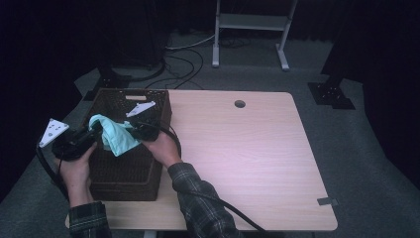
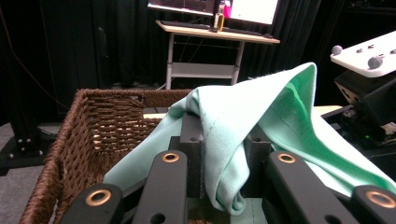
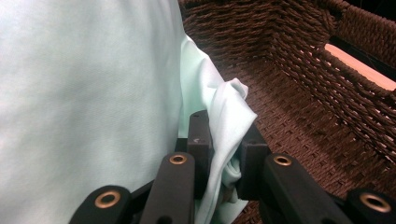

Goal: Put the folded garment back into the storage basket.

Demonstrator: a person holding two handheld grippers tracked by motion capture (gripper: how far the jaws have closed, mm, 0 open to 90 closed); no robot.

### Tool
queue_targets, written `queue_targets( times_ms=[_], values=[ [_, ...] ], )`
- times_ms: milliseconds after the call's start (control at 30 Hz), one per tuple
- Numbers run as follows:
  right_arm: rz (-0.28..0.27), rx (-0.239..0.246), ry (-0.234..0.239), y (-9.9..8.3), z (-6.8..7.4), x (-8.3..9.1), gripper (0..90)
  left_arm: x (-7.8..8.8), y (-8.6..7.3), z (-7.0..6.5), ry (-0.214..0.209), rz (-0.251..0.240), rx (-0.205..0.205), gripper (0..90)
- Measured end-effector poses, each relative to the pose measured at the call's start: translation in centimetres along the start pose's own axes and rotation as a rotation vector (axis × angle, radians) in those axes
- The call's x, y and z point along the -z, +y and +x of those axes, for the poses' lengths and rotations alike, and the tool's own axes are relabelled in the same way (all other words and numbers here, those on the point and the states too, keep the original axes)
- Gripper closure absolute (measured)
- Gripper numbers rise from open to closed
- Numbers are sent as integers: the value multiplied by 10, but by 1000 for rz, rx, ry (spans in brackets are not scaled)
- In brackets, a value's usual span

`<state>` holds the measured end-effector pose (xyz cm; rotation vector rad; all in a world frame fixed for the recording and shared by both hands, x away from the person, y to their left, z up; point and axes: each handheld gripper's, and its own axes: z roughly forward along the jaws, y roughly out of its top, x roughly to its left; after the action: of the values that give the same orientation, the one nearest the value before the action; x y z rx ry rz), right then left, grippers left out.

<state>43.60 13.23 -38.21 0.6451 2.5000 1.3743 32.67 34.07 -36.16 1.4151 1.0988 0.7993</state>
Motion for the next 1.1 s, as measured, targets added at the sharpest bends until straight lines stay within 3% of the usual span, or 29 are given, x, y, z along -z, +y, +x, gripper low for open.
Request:
queue_targets(
  times_ms=[267, 367, 467, 533, 700, 1100],
  values=[
    [17, 4, -4, 1, 0, -2, 796, 4, 1, 3, 7, -50, 16, 577],
    [28, 10, -8, 2, 0, -3, 796, 4, 1, 3, 26, -67, 16, 437],
    [31, 14, -10, 2, 0, -3, 797, -1, 1, 2, 73, -63, 2, 172],
    [34, 15, -10, 2, 0, -3, 797, -3, 1, 2, 73, -49, 6, 0],
    [39, 17, -9, 2, -1, -3, 795, -2, 2, 3, 76, -75, 7, 0],
    [37, 25, -21, 1, 0, -3, 787, -3, 1, 3, 79, -72, 4, 0]
  ],
)
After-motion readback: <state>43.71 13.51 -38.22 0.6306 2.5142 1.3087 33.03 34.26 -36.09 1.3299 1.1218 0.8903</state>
